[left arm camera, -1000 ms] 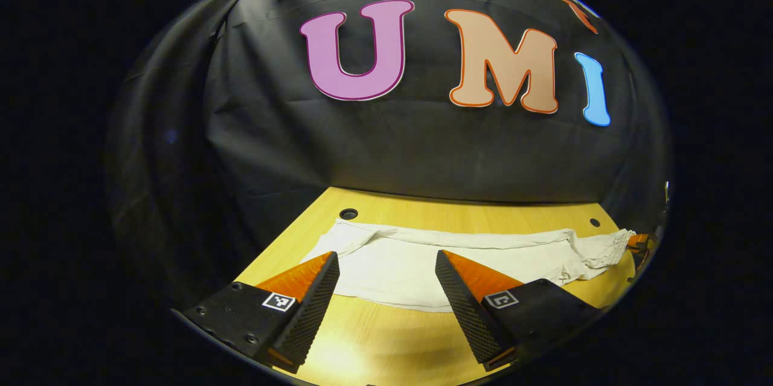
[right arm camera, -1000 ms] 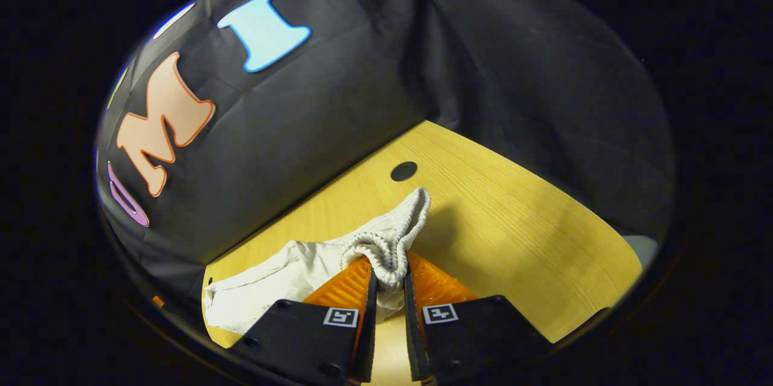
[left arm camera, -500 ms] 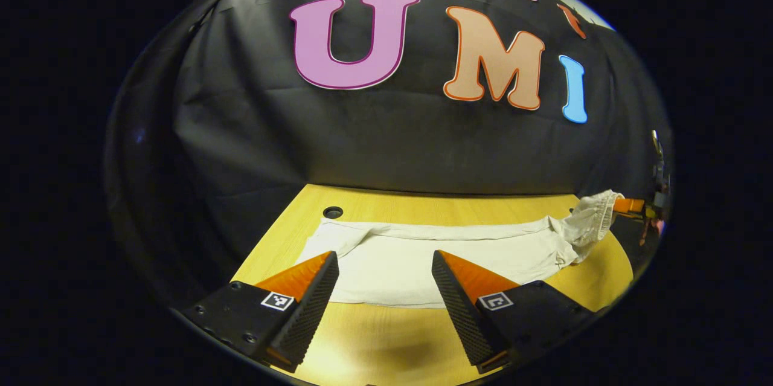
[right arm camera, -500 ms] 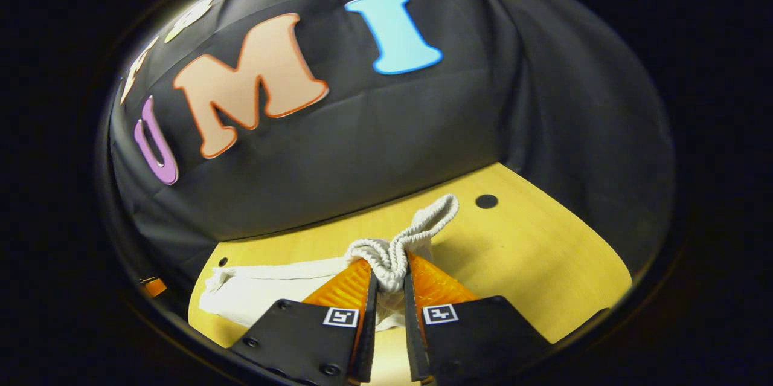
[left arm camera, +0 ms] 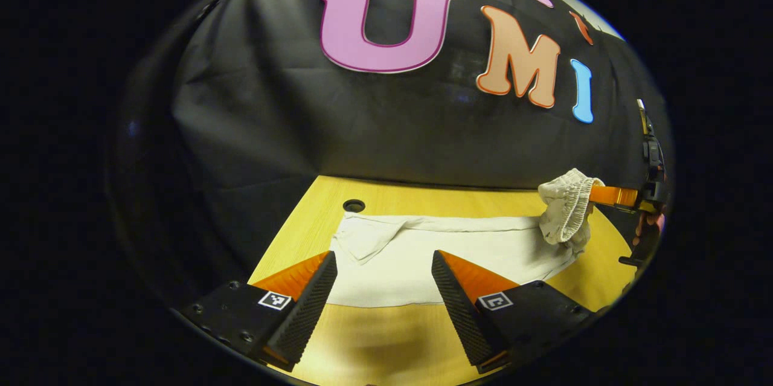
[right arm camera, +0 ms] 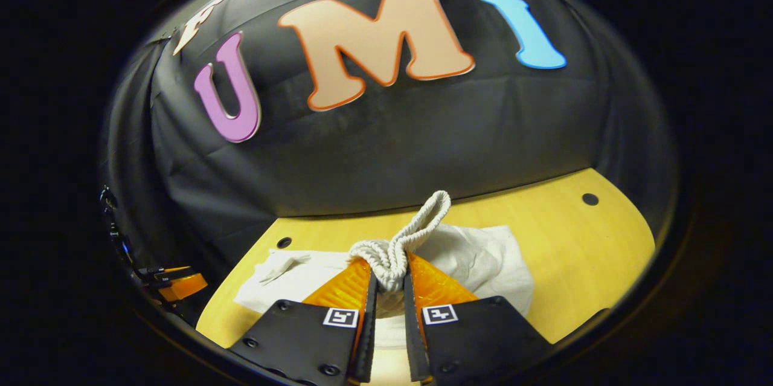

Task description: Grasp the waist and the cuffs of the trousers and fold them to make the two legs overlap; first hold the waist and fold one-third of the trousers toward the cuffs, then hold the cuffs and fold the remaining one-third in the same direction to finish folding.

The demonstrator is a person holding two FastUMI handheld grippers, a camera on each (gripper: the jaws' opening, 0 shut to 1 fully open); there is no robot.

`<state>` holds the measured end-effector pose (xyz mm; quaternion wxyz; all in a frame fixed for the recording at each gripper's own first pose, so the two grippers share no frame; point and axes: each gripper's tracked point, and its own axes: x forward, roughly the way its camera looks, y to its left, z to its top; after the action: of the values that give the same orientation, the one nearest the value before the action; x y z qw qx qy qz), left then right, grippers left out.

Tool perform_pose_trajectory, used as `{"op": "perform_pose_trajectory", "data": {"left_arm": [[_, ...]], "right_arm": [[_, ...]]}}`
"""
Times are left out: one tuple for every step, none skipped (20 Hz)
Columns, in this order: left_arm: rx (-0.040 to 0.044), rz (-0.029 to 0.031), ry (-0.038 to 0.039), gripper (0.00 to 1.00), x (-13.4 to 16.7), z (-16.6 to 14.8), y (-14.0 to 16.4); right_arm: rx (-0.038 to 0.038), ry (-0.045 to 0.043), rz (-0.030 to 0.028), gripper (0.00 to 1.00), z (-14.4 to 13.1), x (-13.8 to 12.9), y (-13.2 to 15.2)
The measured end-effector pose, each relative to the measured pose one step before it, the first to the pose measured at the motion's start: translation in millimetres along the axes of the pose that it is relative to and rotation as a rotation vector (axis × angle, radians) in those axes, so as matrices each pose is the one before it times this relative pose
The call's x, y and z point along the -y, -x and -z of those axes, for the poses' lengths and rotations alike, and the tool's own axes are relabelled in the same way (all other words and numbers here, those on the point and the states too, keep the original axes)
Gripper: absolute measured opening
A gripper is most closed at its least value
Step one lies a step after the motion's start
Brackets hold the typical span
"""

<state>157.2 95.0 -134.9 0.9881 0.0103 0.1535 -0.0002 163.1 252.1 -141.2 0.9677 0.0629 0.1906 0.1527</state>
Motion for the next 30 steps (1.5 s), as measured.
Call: {"op": "perform_pose_trajectory", "data": {"left_arm": [[-0.01829,-0.00455,0.00741,0.96,-9.85,7.67,-5.55],[-0.02263,-0.00433,0.00756,0.96,-8.4,8.08,-5.18],[-0.01482,-0.00447,0.00669,0.96,-8.59,8.09,-6.39],[-0.01377,-0.00373,0.00508,0.96,-6.77,6.27,-6.12],[-0.01414,-0.00465,0.00258,0.96,-5.45,7.22,-6.71],[-0.01248,-0.0077,0.00027,0.96,-6.88,5.78,-7.41],[-0.0056,-0.00263,0.00082,0.96,-4.87,2.95,-8.0],[-0.00613,-0.00173,0.0009,0.96,-3.0,3.17,-7.26],[-0.01177,0.00387,-0.00041,0.96,-0.96,6.18,-8.82],[-0.01896,0.0051,-0.00202,0.96,0.7,4.27,-4.47],[-0.02343,-0.00015,-0.00423,0.96,-1.1,6.72,-11.67],[-0.00623,-0.00475,0.00178,0.96,-1.64,3.6,-9.68],[-0.01348,-0.00653,-0.00115,0.96,-1.41,6.42,-7.6],[-0.01623,-0.00116,-0.00176,0.96,-0.55,4.73,-4.03],[-0.01395,0.00186,0.00029,0.96,0.65,2.83,-4.02],[-0.00723,-0.00483,0.00328,0.96,-1.2,3.25,-2.48],[-0.01,-0.00158,0.00584,0.96,-0.83,3.76,-2.54],[-0.0164,0.00091,0.00852,0.96,1.02,4.24,-1.89],[-0.01612,-0.00735,-0.0022,0.96,-0.59,2.54,2.25],[0.01286,0.00203,-0.0045,0.97,-1.54,-1.66,-2.21],[-0.01564,-0.00664,-0.00215,0.95,0.84,3.06,-0.02],[-0.01437,-0.00509,-0.01657,0.95,-0.92,3.29,1.31],[0.00156,-0.00572,-0.03144,0.95,-0.35,-0.67,-1.15],[-0.02091,-0.01548,-0.029,0.94,-3.02,3.83,-0.42],[0.01239,0.00132,0.00353,0.93,0.8,-5.25,2.67],[-0.0029,0.00666,-0.00246,0.88,-0.61,-2.38,-0.68],[-0.0121,0.00908,-0.00849,0.81,-2.91,-0.82,6.42],[0.01055,0.0172,0.00329,0.75,0.82,-3.92,1.05],[-0.00973,0.0133,0.00056,0.68,3.04,-0.46,1.88],[-0.00091,0.0231,0.00441,0.51,6.91,0.14,-1.01]], "right_arm": [[-0.01487,0.02611,-0.00579,0.25,7.44,-11.03,-4.2],[-0.01273,0.02825,-0.0002,0.24,5.42,-4.76,-7.48],[-0.00753,0.0201,-0.00838,0.25,3.22,-8.07,-6.06],[-0.01048,0.00908,-0.00874,0.24,6.29,-7.15,-5.3],[-0.01146,0.00657,-0.00142,0.29,3.31,-0.47,-0.82],[-0.01173,0.00288,-0.00392,0.41,1.6,-0.57,-0.71],[-0.0045,-0.00221,-0.00783,0.35,-1.52,-1.38,2.05],[0.00299,-0.01026,-0.01215,0.55,-1.3,-2.92,3.91],[0.008,-0.00769,0.01365,0.76,-3.3,3.93,1.51],[0.01455,-0.00474,0.01333,0.96,-0.85,-0.4,-1.81],[0.02012,0.01579,0.03037,0.97,-5.74,8.16,-1.84],[0.00054,0.00932,0.01195,0.96,-0.28,3.82,2.04],[0.00022,0.00863,0.01004,0.97,-0.4,3.65,2.14],[0.0029,0.01106,0.01537,0.96,0.07,5.43,1.93],[-0.00299,0.01187,0.01316,0.96,0.47,4.99,3.21],[-0.00049,0.00979,0.01478,0.96,1.01,5.86,3.59],[0.00659,0.00798,0.01589,0.96,-1.49,6.19,4.55],[0.00277,0.00658,0.01249,0.96,0.44,6.11,4.1],[-0.00424,0.00735,0.01247,0.96,0.51,5.71,4.3],[-0.00969,0.00974,0.00972,0.96,3.35,5.73,6.68],[-0.0003,0.00969,0.01262,0.96,0.28,4.91,7.88],[-0.00114,0.00522,0.00869,0.96,1.1,2.71,3.88],[0.00081,0.00063,0.00692,0.96,1.31,2.83,5.52],[-0.00073,-0.00482,0.00073,0.96,1.63,0.89,6.02],[-0.00303,-0.00629,0.00265,0.92,1.33,0.5,3.99],[-0.00033,-0.00578,0.00082,0.92,0.44,0.23,3.21],[0.00017,-0.00311,-0.00037,0.97,-0.59,-0.41,2.78],[0.00194,0.00016,0.00016,0.92,-0.49,0.56,2.85],[0.00351,0.00142,0.00049,0.96,-1.92,0.06,2.06],[0.00361,-0.0011,-0.00189,0.97,-1.27,0.53,2.47]]}}
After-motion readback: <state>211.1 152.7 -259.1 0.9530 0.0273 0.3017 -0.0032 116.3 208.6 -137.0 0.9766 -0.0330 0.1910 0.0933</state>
